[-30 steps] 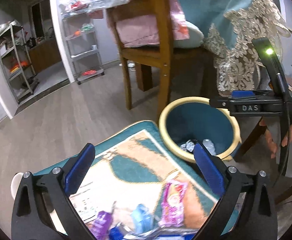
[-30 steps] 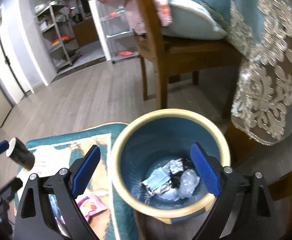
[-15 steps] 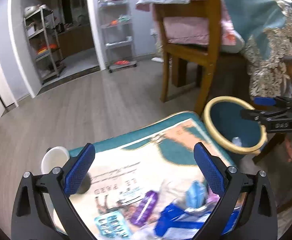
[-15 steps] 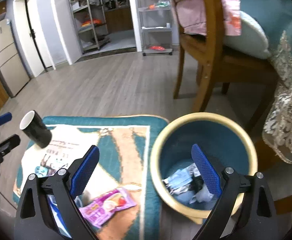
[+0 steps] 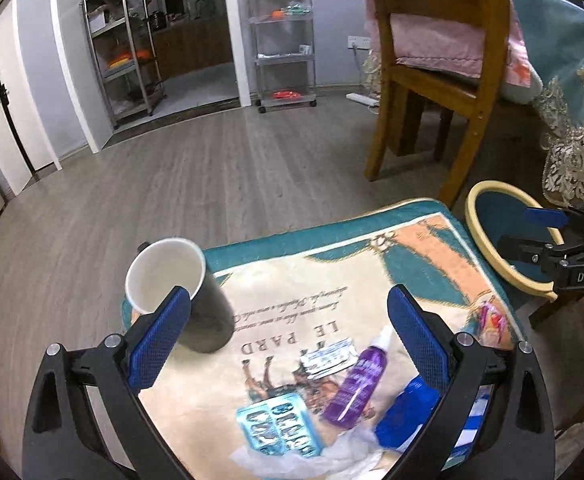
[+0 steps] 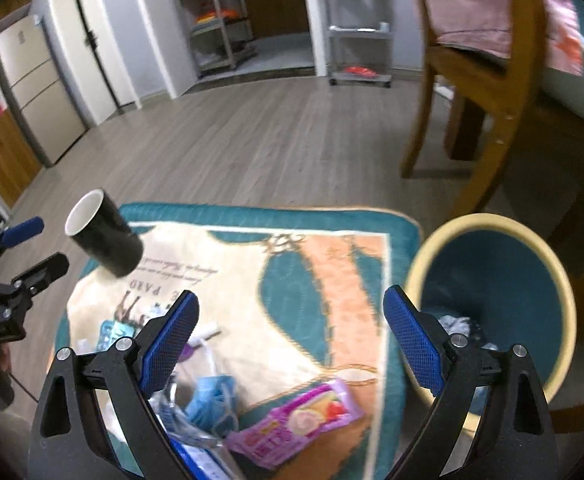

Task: Collect trash
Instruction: 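Move both open tools back over the cushion, then grasp the blue wet-wipe pack with the right tool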

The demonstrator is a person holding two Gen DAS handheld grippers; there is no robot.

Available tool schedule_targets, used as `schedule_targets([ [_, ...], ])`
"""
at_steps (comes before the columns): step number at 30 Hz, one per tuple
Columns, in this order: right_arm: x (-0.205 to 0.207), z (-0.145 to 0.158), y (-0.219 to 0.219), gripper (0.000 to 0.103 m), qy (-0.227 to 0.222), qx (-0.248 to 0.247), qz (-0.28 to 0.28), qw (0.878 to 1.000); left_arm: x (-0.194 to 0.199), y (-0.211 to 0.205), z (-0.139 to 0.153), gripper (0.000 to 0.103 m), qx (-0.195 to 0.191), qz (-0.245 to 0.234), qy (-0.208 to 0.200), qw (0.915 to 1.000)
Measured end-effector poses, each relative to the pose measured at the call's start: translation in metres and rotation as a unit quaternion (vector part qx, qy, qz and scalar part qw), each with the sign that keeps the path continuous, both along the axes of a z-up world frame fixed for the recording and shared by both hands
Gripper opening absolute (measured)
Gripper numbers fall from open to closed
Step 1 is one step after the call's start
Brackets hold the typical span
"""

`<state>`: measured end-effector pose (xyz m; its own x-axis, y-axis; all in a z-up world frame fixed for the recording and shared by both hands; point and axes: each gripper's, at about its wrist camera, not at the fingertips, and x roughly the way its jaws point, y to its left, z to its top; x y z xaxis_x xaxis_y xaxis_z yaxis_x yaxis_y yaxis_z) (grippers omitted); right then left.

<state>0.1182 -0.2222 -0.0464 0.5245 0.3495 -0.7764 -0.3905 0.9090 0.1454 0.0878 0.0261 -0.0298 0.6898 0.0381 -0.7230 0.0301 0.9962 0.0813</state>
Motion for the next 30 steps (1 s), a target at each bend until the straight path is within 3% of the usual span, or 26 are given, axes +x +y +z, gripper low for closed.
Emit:
schedule_targets([
  [9,-0.019,-0.004,0.017,0.093,0.042,0.017,0.017,0.999,-0.012,0.015,-0.004,0.097,0.0,0.011,0.01,0.9999],
  [18,-0.058,-0.005,0.026,0.09,0.044,-0.008,0.107,0.993,-0.021,0.025,0.009,0.097,-0.013,0.03,-0.003,0.9995],
  [20,-0.063,-0.012,0.033,0.085,0.055,-0.015,0.131,0.99,-0.021,0.024,0.009,0.097,-0.011,0.029,-0.001,0.9995],
  [25,-0.072,-0.028,0.052,0.06,0.077,-0.028,0.171,0.982,-0.017,0.024,0.006,0.097,-0.009,0.029,0.002,0.9995],
  [30,-0.078,-0.045,0.068,0.044,0.098,-0.048,0.196,0.975,-0.013,0.022,0.001,0.097,-0.005,0.025,0.008,0.9996],
])
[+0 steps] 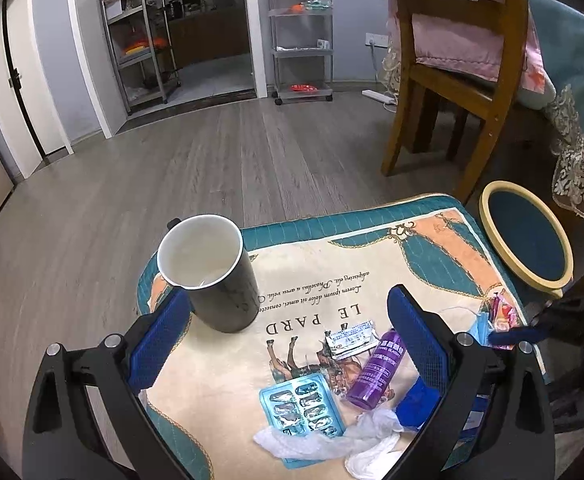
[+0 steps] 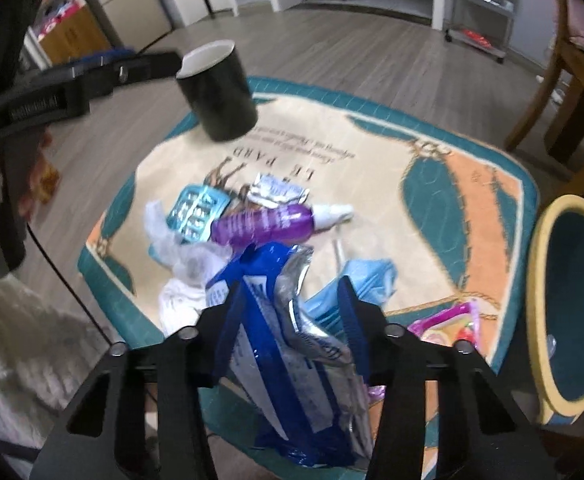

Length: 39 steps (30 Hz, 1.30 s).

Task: Collect trash
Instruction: 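Grasp the blue wet-wipe pack with the right tool, then grasp the purple spray bottle with the left tool while the right tool lifts the wipe pack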

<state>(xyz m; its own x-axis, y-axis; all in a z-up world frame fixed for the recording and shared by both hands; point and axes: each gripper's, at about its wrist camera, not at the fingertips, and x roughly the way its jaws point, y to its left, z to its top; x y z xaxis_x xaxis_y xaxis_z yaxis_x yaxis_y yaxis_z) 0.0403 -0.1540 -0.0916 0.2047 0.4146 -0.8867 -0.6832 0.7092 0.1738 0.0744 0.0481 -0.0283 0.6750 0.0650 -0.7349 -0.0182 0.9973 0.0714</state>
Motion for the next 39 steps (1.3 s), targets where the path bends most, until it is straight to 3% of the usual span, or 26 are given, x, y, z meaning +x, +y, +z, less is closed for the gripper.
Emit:
schedule_targets([
  [4,-0.001,-0.01,0.006,0.018,0.009,-0.015,0.021,1.0,0.002,-0.001,-0.002,0.097,0.001,-0.002,0.002,1.0],
  [7,-0.001,-0.001,0.006,0.015,0.004,-0.002,0.027,1.0,0.002,-0.003,-0.002,0.097,0.0,-0.004,0.002,1.0],
  [14,0.01,0.055,-0.016,0.013,-0.042,0.068,-0.007,0.997,0.003,-0.002,-0.001,0.097,-0.004,-0.001,0.0,1.0],
  [22,0.042,0.102,-0.085,0.013,-0.131,0.098,-0.153,0.975,0.008,-0.016,-0.015,0.097,0.002,-0.018,0.017,0.9997],
  [28,0.057,0.105,-0.122,0.013,-0.15,0.091,-0.237,0.955,0.013,-0.046,-0.044,0.097,0.018,-0.064,0.05,0.9966],
  [36,0.064,0.091,-0.14,0.013,-0.143,0.079,-0.271,0.949,0.022,-0.068,-0.092,0.095,0.002,-0.09,0.104,0.9905],
  [39,0.067,0.089,-0.144,0.013,-0.145,0.072,-0.27,0.949,0.023,-0.076,-0.105,0.088,-0.005,-0.113,0.128,0.9853],
])
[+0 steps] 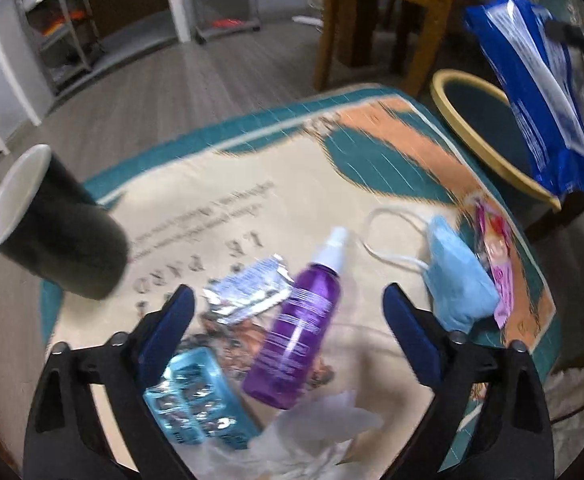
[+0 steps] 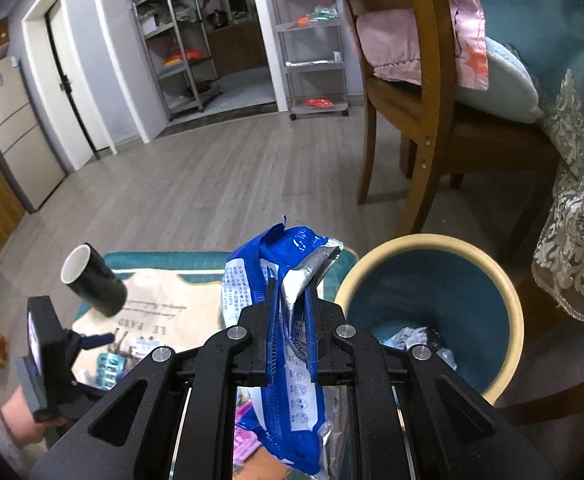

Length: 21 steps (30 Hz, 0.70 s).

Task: Collect trash
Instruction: 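Grasp the purple spray bottle with the left tool while the right tool lifts the wipe pack, then carry the spray bottle and wipe pack with both tools over the wastebasket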

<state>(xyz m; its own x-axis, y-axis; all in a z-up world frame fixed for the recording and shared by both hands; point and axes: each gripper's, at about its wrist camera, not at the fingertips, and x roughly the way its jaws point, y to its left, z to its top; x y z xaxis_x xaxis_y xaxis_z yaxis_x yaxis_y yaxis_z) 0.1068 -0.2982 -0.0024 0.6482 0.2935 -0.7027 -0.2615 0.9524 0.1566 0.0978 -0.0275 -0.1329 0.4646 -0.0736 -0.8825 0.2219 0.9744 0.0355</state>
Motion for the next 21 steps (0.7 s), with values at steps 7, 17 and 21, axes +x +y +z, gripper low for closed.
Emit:
schedule_targets([
  [7,0.005,-0.006,-0.003,0.013,0.006,-0.005,-0.002,1.0,0.003,-0.006,-0.027,0.057,0.022,-0.016,0.058,0.9979],
  [17,0.007,-0.009,-0.003,0.013,0.005,-0.009,-0.003,1.0,0.005,-0.005,-0.02,0.034,0.017,-0.022,0.065,0.9975],
  [21,0.008,-0.009,-0.004,0.013,0.003,-0.011,-0.004,1.0,0.005,-0.011,-0.003,0.032,0.016,-0.033,0.038,0.9986],
])
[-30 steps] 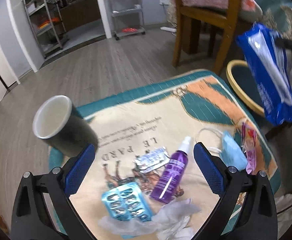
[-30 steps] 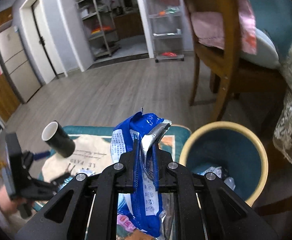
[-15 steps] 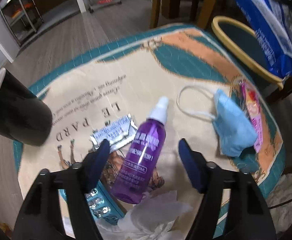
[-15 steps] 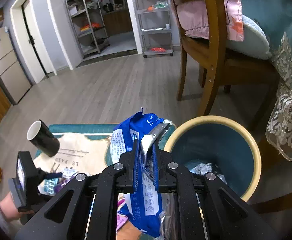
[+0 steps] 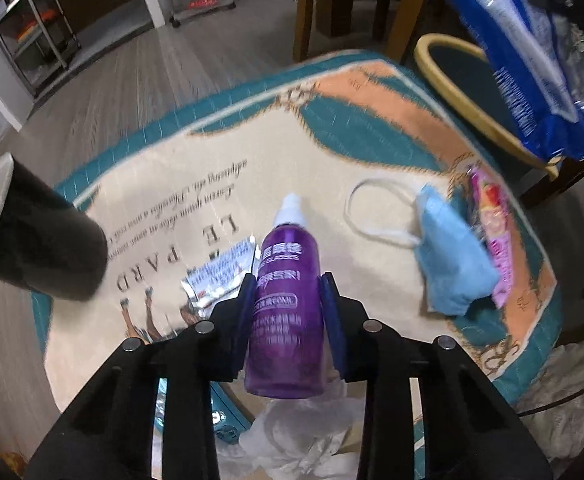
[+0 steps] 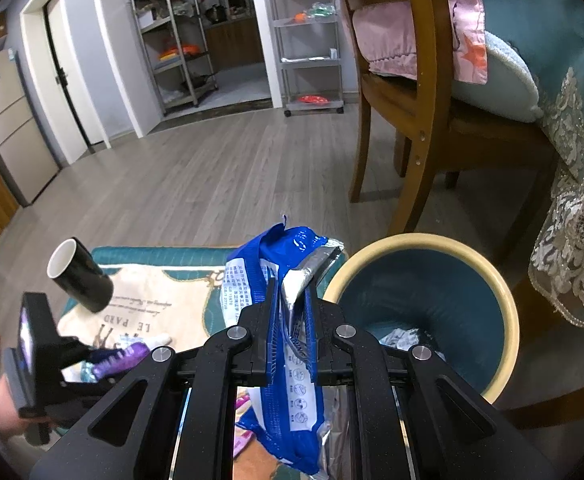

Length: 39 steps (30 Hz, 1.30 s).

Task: Collect trash
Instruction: 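Carry the spray bottle and wipe pack with both tools over the wastebasket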

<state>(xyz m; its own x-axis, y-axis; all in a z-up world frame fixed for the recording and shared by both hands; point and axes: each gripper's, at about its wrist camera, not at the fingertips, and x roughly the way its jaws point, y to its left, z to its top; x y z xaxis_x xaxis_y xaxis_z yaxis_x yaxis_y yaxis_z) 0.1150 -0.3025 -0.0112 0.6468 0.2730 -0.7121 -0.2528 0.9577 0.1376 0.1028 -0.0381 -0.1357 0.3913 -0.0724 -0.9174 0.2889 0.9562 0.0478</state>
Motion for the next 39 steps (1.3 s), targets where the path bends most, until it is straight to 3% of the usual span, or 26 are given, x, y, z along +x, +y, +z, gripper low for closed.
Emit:
schedule_targets([
  [12,-0.001,0.006,-0.003,0.013,-0.009,-0.002,-0.004,1.0,-0.001,-0.006,0.048,0.032,-0.05,-0.002,-0.057,0.9971],
  [25,0.001,0.017,-0.039,0.013,-0.033,0.0,-0.044,0.998,0.008,-0.044,0.1,0.032,-0.041,-0.026,-0.143,0.9885],
  [39,0.003,0.004,-0.11,0.013,-0.032,-0.027,-0.13,0.991,0.036,-0.134,0.096,0.032,-0.069,-0.08,-0.145,0.9838],
])
